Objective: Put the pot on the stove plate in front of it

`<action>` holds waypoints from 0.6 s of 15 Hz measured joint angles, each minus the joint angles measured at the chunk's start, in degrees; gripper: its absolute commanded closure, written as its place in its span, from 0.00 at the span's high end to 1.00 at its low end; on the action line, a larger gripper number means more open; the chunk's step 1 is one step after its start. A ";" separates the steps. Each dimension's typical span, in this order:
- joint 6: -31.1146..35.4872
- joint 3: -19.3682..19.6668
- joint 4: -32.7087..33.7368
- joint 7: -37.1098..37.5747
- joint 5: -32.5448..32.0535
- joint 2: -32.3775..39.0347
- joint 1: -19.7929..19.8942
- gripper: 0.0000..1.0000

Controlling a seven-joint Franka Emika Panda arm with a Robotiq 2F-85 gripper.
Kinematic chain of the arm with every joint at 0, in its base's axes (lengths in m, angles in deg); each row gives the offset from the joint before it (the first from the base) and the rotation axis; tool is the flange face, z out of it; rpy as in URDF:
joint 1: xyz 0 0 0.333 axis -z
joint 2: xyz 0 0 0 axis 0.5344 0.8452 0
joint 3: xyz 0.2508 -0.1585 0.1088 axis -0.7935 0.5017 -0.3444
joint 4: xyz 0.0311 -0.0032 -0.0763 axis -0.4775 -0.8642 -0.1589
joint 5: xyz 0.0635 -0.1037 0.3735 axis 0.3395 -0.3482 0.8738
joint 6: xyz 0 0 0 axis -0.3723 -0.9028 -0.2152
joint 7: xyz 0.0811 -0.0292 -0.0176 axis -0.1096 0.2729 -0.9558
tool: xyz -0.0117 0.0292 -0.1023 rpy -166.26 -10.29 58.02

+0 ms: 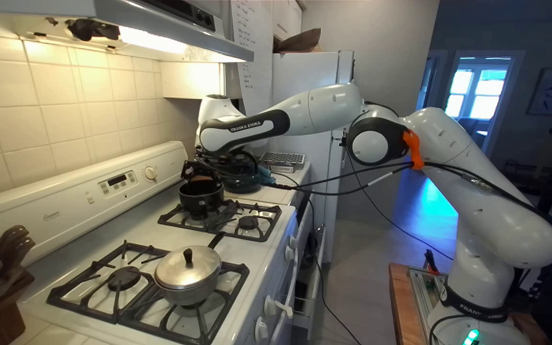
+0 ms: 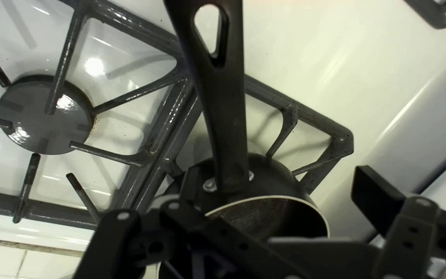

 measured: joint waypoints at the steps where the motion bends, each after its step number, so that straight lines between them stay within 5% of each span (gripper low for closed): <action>1: -0.42 -0.20 -1.24 -0.60 0.00 -1.29 -0.08 1.00; 9: -1.91 -2.93 -17.32 -17.48 0.00 -14.31 0.11 1.00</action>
